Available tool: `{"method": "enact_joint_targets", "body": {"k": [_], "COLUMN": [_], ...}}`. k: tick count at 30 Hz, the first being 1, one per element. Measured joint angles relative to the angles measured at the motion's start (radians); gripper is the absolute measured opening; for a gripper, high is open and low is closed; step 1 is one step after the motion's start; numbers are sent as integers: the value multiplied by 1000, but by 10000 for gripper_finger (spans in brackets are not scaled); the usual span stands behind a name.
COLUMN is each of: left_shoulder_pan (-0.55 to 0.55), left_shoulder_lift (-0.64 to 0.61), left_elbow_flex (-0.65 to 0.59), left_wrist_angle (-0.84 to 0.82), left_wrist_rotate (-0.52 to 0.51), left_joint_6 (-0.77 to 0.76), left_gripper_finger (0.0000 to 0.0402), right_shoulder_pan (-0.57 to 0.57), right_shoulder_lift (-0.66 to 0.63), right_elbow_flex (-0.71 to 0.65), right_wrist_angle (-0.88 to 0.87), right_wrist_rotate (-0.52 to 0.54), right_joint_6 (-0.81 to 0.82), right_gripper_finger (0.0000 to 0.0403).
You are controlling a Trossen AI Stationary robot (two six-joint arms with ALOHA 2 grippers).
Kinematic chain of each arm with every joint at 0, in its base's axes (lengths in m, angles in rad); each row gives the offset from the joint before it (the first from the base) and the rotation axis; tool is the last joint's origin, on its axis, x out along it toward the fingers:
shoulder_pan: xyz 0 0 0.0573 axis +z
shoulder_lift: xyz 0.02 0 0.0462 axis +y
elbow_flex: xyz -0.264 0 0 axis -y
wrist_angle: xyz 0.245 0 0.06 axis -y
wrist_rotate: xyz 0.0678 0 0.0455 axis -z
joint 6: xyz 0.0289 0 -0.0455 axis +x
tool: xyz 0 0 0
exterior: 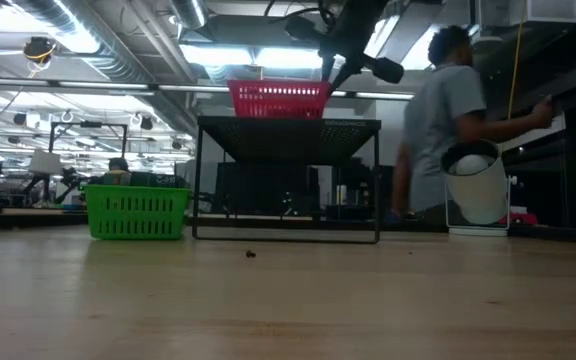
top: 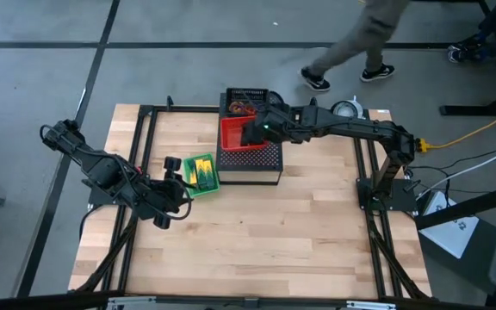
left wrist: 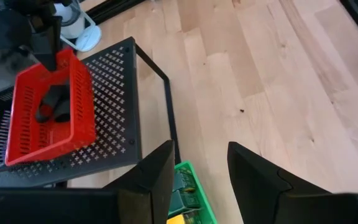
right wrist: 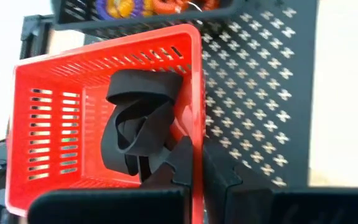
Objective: Pick & Place Office Desk Supplies
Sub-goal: Put the red bin on the shelf
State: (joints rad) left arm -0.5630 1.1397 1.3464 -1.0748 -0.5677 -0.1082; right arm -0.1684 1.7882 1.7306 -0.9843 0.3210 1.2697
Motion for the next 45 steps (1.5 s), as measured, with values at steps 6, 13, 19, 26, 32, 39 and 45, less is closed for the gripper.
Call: {"method": "enact_joint_targets", "body": {"k": [6, 13, 19, 26, 32, 39, 45], "left_shoulder_pan": [0, 0, 0, 0, 0, 0, 0], "left_shoulder_lift": [0, 0, 0, 0, 1, 1, 1], "left_elbow_flex": [0, 0, 0, 0, 0, 0, 0], "left_wrist_angle": [0, 0, 0, 0, 0, 0, 0], "left_wrist_rotate": [13, 12, 12, 31, 35, 36, 35], "left_joint_6": [-1, -1, -1, -3, -3, -2, -3], "left_gripper_finger": [143, 143, 143, 143, 143, 143, 143], "right_shoulder_pan": [0, -7, -11, -19, -15, -11, -8], "right_shoulder_lift": [0, 0, 0, 0, 0, 0, 0], "right_elbow_flex": [0, 0, 1, 1, 1, 1, 1], "right_wrist_angle": [-75, -70, -36, -33, -23, -7, 9], "right_wrist_rotate": [0, 2, 4, -3, 35, 53, 11], "right_joint_6": [34, 37, 32, 31, 7, -13, -29], "right_gripper_finger": [10, 10, 10, 10, 32, 104, 148]}}
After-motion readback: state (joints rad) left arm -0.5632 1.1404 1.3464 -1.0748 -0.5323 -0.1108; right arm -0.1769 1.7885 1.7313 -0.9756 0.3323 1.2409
